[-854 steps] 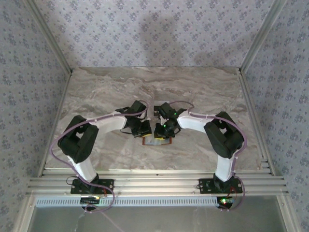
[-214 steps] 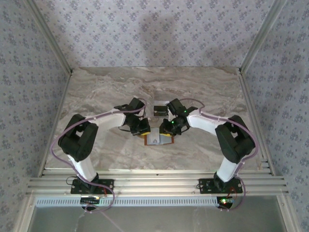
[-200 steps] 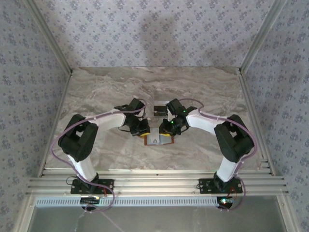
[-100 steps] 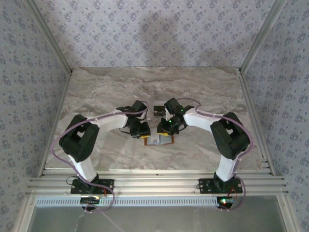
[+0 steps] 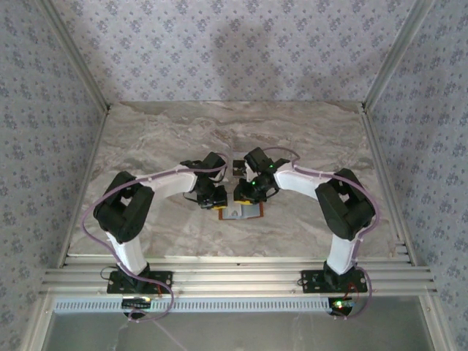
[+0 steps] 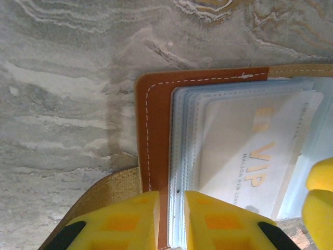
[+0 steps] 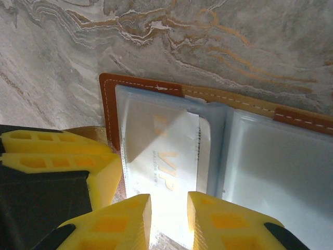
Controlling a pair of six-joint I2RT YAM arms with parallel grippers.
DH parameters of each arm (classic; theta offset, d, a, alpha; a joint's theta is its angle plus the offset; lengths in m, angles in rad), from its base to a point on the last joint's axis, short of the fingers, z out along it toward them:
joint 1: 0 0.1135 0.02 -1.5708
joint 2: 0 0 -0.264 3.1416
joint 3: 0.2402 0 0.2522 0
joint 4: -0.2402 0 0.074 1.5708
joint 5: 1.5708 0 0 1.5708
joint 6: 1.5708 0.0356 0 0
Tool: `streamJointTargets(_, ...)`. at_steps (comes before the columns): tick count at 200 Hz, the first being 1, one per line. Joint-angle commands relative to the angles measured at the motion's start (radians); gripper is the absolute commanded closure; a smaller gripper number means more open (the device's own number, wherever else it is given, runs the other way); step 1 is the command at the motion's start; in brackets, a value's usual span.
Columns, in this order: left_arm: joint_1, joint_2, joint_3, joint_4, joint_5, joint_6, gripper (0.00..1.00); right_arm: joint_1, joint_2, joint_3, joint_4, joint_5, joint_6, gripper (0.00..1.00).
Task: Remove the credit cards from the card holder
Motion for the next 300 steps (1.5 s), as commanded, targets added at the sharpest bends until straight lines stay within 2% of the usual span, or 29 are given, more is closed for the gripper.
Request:
streamJointTargets(1,-0.006,0.017,0.014,-0.031,-0.011,0.017,0.80,0.005,0.030,0.026,-0.015,-0.008,-0.013,0.73)
streamJointTargets(49,-0.005,0.020,0.014,-0.036,-0.010,0.020,0.80,0.008,0.051,0.026,-0.020,0.010,-0.021,0.73)
streamJointTargets(103,-0.005,0.023,0.013,-0.040,-0.015,0.020,0.80,0.023,0.027,0.049,-0.123,0.127,-0.035,0.73)
streamJointTargets(229,-0.007,-0.018,0.072,-0.065,-0.030,0.022,0.79,0.014,-0.076,0.046,-0.152,0.131,-0.058,0.73)
streamJointTargets(300,-0.030,0.060,0.149,-0.102,-0.055,0.047,0.73,0.000,-0.082,0.019,-0.131,0.117,-0.051,0.74)
